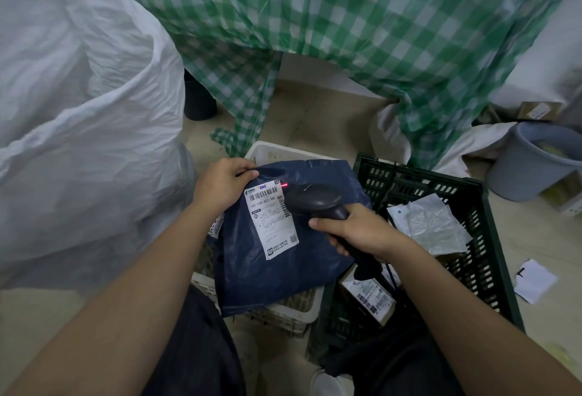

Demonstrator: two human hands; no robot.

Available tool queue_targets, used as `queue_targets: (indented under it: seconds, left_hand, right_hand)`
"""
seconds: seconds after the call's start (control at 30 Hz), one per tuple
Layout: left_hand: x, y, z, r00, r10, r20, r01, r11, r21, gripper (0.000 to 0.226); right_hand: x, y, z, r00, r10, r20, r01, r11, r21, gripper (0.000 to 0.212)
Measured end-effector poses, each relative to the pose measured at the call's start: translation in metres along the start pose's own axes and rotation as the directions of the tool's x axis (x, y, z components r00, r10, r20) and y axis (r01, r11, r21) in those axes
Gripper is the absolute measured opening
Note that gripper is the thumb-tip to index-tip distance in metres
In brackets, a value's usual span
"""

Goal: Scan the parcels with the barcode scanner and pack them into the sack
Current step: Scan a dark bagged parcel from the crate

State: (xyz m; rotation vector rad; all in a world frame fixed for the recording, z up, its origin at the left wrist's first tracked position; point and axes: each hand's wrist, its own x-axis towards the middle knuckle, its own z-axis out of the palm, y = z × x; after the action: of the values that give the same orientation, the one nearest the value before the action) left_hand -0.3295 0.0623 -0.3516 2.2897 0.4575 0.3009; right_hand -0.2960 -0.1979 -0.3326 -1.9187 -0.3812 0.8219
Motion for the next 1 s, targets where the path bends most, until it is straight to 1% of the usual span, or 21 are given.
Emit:
queue_targets:
  seconds: [0.07,0.13,0.17,0.23,0.3,0.4,0.5,0.63,0.77,0.83,0.9,0.93,1.0]
  left_hand:
    - [-0.002,0.002,0.0,1.0,0.008,-0.007,-0.008,1.0,0.002,0.012]
    - [-0.003,0.003,0.0,1.0,0.017,-0.005,-0.017,1.0,0.002,0.012]
    - [-0.003,0.003,0.0,1.0,0.022,-0.004,-0.022,1.0,0.001,0.012]
    - [-0.004,0.006,0.0,0.999,0.038,-0.004,-0.038,0.999,-0.001,0.012]
    - [-0.005,0.009,0.001,0.998,0.058,0.012,-0.058,0.998,0.002,0.013]
    - [-0.008,0.015,0.001,0.993,0.112,0.048,-0.112,0.994,-0.001,0.015]
    - [-0.012,0.018,-0.001,0.983,0.167,0.076,-0.168,0.986,0.009,0.016]
    - [-0.017,0.018,-0.004,0.97,0.206,0.127,-0.21,0.977,0.02,0.02]
    - [-0.023,0.015,-0.007,0.973,0.168,0.162,-0.165,0.986,-0.032,0.02]
    - [-0.025,0.018,-0.008,0.971,0.154,0.183,-0.141,0.987,-0.079,0.02]
    - [-0.028,0.022,-0.01,0.972,0.143,0.185,-0.126,0.987,-0.101,0.019]
    - [-0.028,0.023,-0.012,0.975,0.137,0.177,-0.123,0.989,-0.087,0.018]
    - [-0.03,0.022,-0.014,0.98,0.134,0.144,-0.135,0.991,0.0,0.018]
  right_hand:
    - [0.001,0.0,-0.001,1.0,-0.005,-0.001,0.005,0.999,0.033,0.026]
    - [0.006,0.001,-0.002,0.999,-0.018,-0.036,0.02,0.999,0.049,0.02]
    - [0.01,0.002,-0.002,0.996,-0.027,-0.083,0.03,0.999,0.039,0.021]
    - [0.022,0.002,-0.003,0.972,-0.042,-0.23,0.051,0.998,0.032,0.022]
    - [0.035,0.0,-0.003,0.936,-0.047,-0.35,0.087,0.991,0.101,0.019]
    - [0.058,-0.006,-0.005,0.906,-0.059,-0.42,0.154,0.969,0.195,0.019]
    - [0.079,-0.011,-0.009,0.908,-0.075,-0.413,0.156,0.973,0.167,0.017]
    - [0.092,-0.009,-0.011,0.954,-0.072,-0.291,0.092,0.994,0.056,0.017]
    - [0.094,-0.007,-0.008,0.96,-0.111,-0.256,0.119,0.993,0.014,0.023]
    - [0.093,-0.011,-0.007,0.966,-0.146,-0.212,0.152,0.988,0.013,0.032]
    - [0.088,-0.015,-0.006,0.961,-0.205,-0.187,0.203,0.979,-0.028,0.048]
    - [0.085,-0.016,-0.006,0.955,-0.227,-0.189,0.222,0.974,-0.045,0.053]
    - [0.074,-0.017,-0.012,0.952,-0.226,-0.205,0.223,0.974,-0.04,0.056]
